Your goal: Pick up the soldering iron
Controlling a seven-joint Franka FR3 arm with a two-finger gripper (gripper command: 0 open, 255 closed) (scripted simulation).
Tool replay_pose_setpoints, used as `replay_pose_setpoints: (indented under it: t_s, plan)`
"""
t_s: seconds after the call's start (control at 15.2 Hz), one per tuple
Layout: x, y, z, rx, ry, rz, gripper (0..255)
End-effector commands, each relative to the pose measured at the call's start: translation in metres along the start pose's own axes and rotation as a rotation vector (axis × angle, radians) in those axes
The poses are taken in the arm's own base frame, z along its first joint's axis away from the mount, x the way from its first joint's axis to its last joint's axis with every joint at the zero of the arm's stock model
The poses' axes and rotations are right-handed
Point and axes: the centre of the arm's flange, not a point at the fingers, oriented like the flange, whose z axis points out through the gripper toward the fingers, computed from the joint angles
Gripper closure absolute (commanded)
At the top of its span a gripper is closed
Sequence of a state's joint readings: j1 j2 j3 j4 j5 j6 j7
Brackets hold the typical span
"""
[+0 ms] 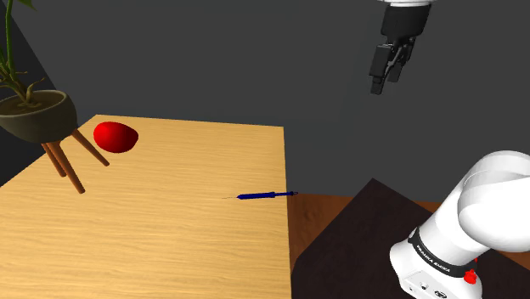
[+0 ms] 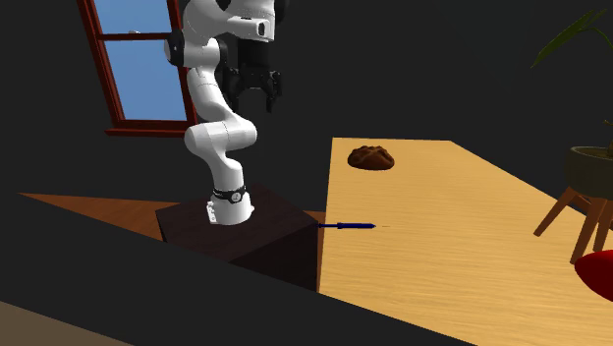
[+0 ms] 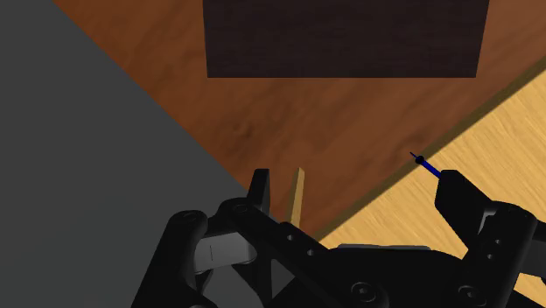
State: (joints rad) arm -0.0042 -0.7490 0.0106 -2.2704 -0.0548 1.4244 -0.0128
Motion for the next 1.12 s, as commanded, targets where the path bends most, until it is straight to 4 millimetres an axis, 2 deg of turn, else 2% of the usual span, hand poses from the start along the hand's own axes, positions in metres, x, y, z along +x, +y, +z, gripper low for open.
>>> replay_pose_setpoints:
  t_s: [0.0,0.53,1.06]
  plan:
    - [0.0,0.0,0.0,0.0,0.0,0.0,0]
    - [0.065,-0.038,0.071,0.025,0.005,-0.219,0]
    - [0.121,-0.09,0.142,0.05,0.01,-0.439,0]
